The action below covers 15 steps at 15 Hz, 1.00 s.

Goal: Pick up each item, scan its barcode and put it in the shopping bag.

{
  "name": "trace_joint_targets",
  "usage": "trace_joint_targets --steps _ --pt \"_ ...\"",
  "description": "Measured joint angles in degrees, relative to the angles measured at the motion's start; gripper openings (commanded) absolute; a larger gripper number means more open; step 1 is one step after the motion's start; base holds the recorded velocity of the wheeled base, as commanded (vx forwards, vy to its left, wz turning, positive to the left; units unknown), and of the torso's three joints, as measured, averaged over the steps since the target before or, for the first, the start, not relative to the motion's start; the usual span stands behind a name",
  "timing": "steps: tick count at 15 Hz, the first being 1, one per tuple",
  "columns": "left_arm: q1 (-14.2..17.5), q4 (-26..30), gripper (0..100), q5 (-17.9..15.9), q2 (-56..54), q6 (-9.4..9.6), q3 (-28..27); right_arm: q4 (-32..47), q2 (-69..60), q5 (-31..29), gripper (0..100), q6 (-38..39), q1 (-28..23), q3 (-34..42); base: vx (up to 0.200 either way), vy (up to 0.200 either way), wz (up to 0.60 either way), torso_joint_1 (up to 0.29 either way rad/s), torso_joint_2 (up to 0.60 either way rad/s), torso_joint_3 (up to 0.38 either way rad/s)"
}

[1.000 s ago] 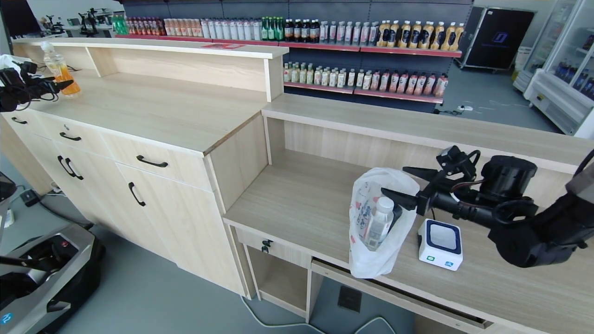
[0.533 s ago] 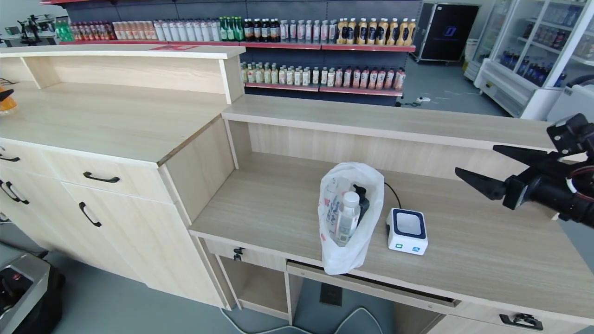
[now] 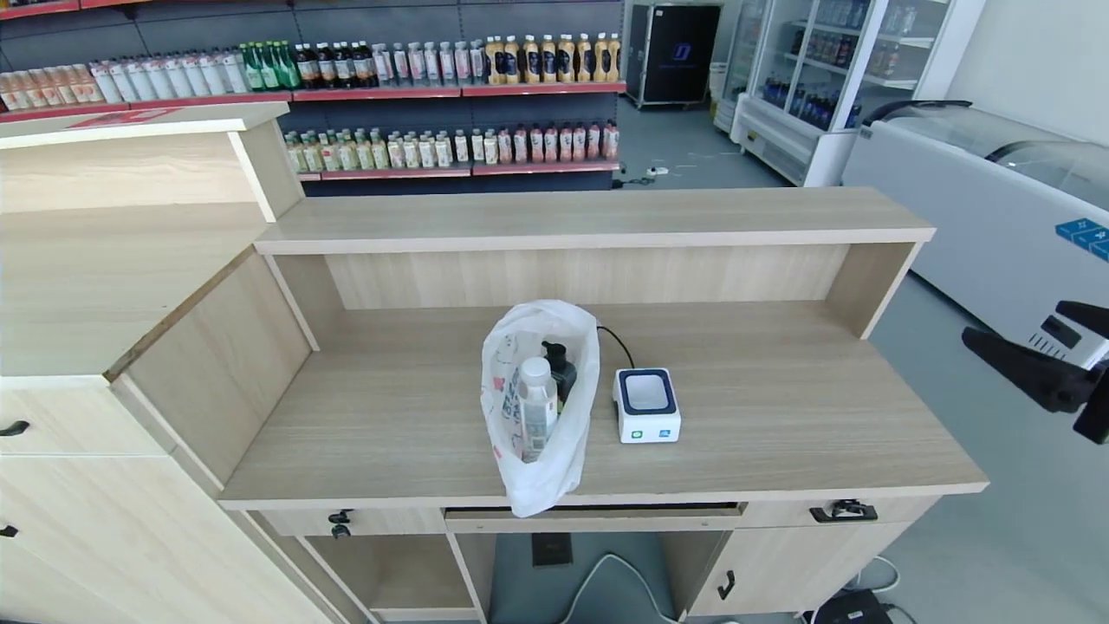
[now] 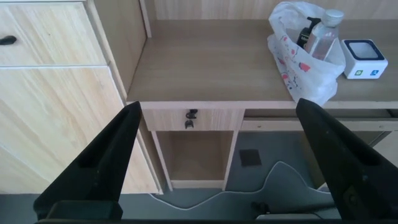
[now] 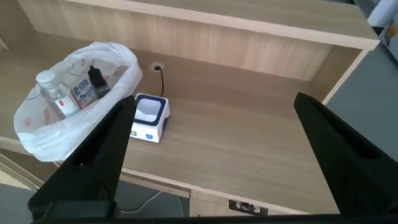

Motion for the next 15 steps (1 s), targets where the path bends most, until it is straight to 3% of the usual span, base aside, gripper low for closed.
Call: trace_joint_targets --steps 7,12,15 --pt "-0.02 0.02 100 0.02 0.0 -0.02 0.0 7.5 -22.19 -13.1 100 7.09 3.4 19.43 0.0 0.0 0.0 0.0 0.0 0.0" --pt "0.0 0.0 100 0.02 0.02 0.0 0.0 29.65 -44.4 -14.62 100 8.2 5.3 24.45 0.0 0.0 0.0 0.0 0.0 0.0" --pt "0.0 0.02 100 0.02 0.0 0.0 0.0 37.23 -56.83 -14.07 100 8.05 5.88 24.95 0.0 0.0 0.0 0.0 0.0 0.0"
